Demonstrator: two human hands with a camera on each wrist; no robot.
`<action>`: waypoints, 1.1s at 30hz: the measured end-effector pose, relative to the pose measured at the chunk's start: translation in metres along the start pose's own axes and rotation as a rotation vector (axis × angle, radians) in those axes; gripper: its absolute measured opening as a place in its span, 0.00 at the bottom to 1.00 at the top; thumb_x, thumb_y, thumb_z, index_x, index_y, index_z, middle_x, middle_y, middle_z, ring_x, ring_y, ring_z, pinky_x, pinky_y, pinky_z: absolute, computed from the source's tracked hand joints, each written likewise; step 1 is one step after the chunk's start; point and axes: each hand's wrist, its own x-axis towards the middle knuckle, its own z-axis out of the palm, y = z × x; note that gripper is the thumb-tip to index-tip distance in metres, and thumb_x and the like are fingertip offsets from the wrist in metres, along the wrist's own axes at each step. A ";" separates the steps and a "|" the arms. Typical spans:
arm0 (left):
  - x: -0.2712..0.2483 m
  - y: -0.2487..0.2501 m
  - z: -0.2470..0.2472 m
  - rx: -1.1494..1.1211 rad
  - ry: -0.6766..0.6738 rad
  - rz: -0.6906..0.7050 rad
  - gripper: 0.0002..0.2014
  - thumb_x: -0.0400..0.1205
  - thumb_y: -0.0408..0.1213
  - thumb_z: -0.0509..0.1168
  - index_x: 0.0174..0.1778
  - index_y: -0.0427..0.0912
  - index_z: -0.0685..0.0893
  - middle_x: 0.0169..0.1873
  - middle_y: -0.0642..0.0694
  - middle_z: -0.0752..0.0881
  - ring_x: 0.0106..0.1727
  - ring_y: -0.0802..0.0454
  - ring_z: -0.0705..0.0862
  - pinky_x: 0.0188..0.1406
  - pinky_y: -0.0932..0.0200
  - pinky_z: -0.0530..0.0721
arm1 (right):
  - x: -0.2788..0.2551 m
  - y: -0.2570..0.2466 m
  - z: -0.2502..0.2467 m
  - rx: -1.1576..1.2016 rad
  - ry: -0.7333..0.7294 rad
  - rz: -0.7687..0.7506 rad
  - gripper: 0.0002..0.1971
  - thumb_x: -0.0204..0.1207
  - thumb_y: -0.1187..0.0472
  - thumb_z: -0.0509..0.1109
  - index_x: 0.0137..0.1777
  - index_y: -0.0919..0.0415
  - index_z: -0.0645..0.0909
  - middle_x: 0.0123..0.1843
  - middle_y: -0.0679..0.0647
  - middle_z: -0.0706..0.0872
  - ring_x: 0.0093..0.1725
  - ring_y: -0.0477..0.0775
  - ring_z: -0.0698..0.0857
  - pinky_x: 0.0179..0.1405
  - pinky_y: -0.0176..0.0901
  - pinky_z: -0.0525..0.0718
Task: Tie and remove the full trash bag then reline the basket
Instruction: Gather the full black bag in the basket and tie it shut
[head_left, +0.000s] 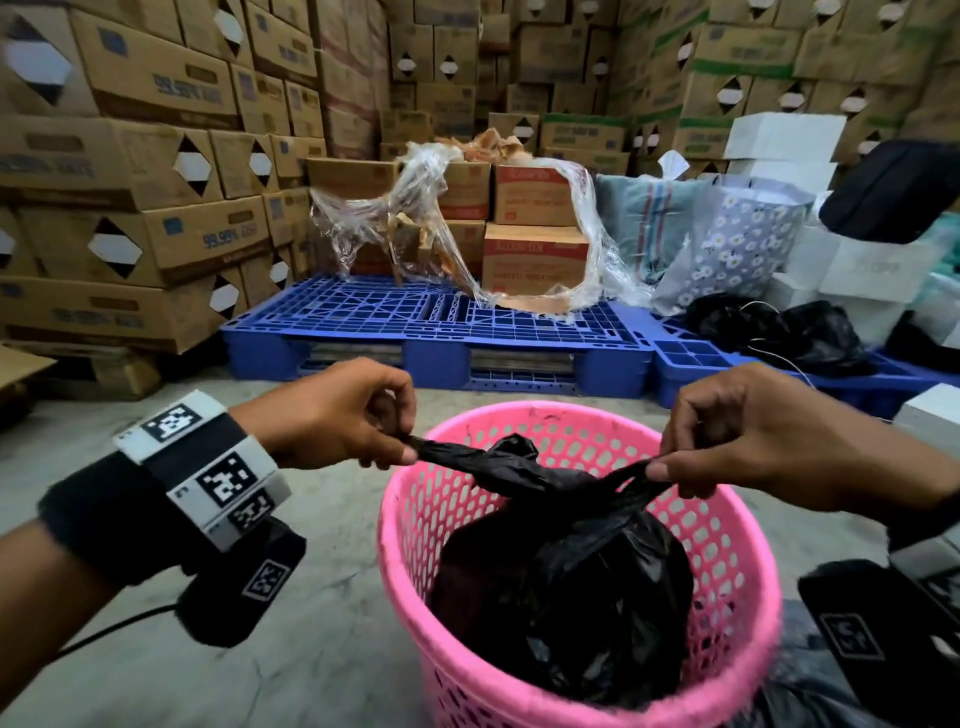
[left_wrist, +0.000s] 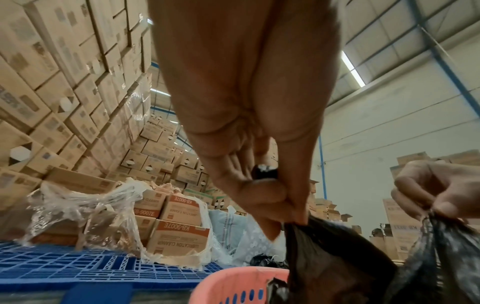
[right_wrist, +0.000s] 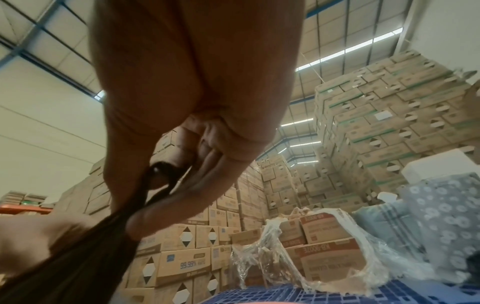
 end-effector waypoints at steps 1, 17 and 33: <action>-0.002 -0.004 -0.001 -0.001 -0.022 -0.015 0.09 0.70 0.30 0.75 0.34 0.39 0.79 0.24 0.41 0.87 0.25 0.51 0.84 0.22 0.60 0.79 | -0.001 0.001 -0.001 -0.010 -0.012 0.011 0.11 0.61 0.63 0.81 0.29 0.64 0.81 0.27 0.64 0.90 0.25 0.54 0.85 0.25 0.41 0.80; 0.000 0.064 0.055 -0.532 0.035 0.107 0.13 0.85 0.36 0.55 0.33 0.41 0.75 0.22 0.52 0.71 0.22 0.58 0.69 0.19 0.68 0.65 | 0.022 -0.048 0.017 0.435 0.089 -0.110 0.07 0.66 0.77 0.71 0.44 0.80 0.82 0.32 0.66 0.86 0.29 0.54 0.89 0.34 0.41 0.91; 0.001 0.074 0.070 -0.648 0.131 0.182 0.12 0.83 0.38 0.57 0.39 0.40 0.82 0.23 0.52 0.74 0.22 0.60 0.71 0.19 0.69 0.65 | 0.019 -0.059 0.016 0.418 -0.119 -0.061 0.05 0.68 0.75 0.70 0.43 0.71 0.86 0.31 0.60 0.90 0.32 0.52 0.89 0.34 0.38 0.90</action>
